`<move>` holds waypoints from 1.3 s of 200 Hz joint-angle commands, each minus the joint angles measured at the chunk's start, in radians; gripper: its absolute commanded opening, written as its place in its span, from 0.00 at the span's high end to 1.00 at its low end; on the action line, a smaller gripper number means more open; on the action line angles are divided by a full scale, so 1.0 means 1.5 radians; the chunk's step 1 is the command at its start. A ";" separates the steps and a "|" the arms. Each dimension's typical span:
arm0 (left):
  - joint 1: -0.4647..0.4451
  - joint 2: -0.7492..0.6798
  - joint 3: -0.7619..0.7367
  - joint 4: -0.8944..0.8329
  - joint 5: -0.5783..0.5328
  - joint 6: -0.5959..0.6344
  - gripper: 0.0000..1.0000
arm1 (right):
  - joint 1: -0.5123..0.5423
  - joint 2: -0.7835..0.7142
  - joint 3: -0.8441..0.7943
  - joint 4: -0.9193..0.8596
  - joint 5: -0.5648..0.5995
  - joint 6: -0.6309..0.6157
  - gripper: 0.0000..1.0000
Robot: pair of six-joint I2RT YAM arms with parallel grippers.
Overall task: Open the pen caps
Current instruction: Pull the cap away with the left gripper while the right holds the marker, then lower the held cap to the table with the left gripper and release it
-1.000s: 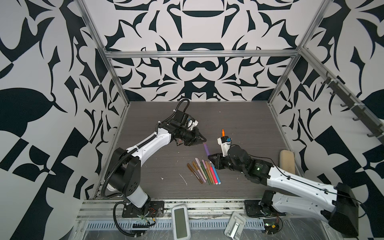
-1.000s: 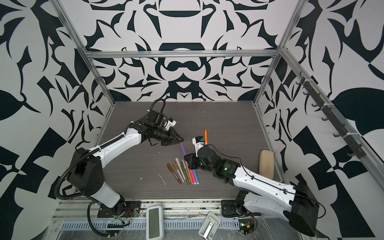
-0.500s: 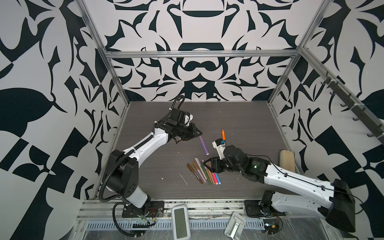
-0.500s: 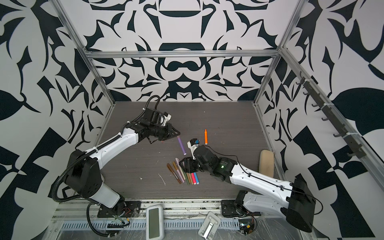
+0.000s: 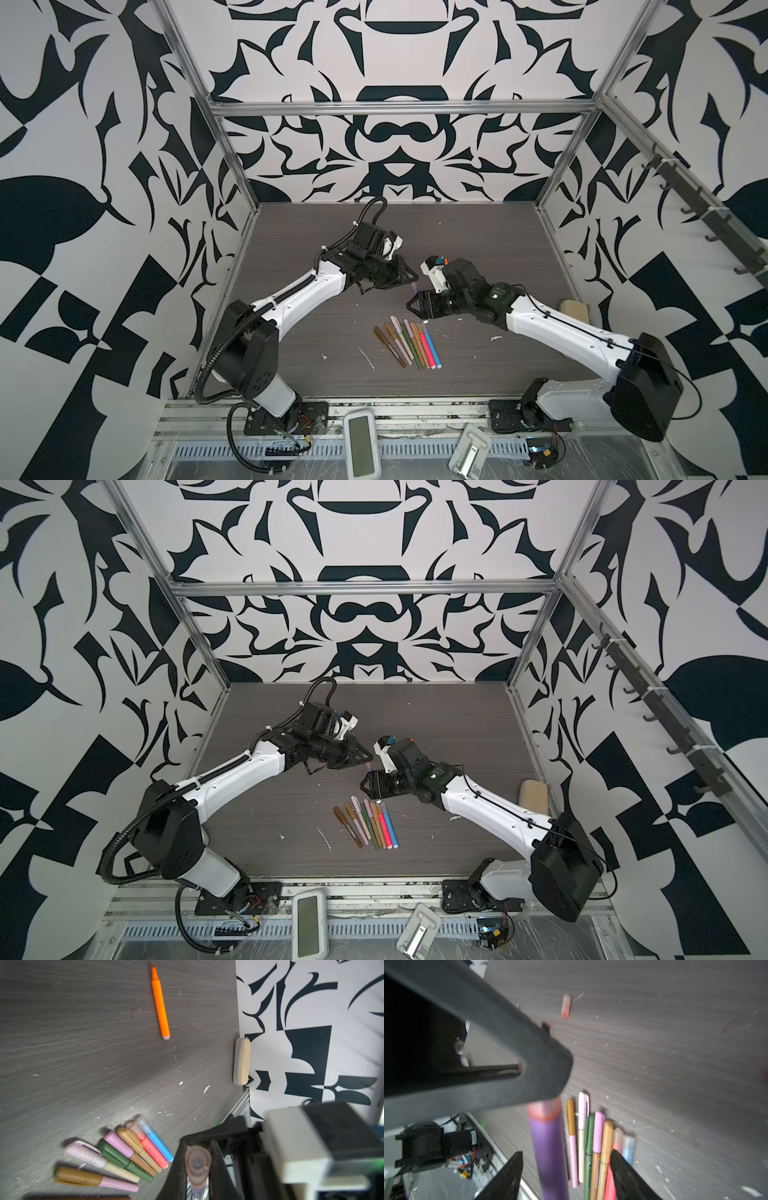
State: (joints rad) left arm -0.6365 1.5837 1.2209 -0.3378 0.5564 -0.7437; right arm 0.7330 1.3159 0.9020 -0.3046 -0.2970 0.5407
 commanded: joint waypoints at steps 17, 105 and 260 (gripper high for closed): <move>0.003 -0.023 0.003 0.003 0.001 0.009 1.00 | 0.001 -0.005 -0.008 0.058 -0.022 0.015 1.00; 0.134 0.128 0.266 -0.184 -0.091 0.125 1.00 | 0.145 -0.213 -0.268 0.157 0.098 0.176 1.00; 0.273 -0.038 -0.209 0.022 -0.260 0.038 1.00 | 0.144 -0.330 -0.257 -0.002 0.209 0.200 1.00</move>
State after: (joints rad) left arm -0.2493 1.5791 0.9794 -0.4259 0.1520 -0.6304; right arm 0.9504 0.8131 0.5076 -0.2947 -0.0059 0.8349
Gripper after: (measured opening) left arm 0.162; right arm 0.170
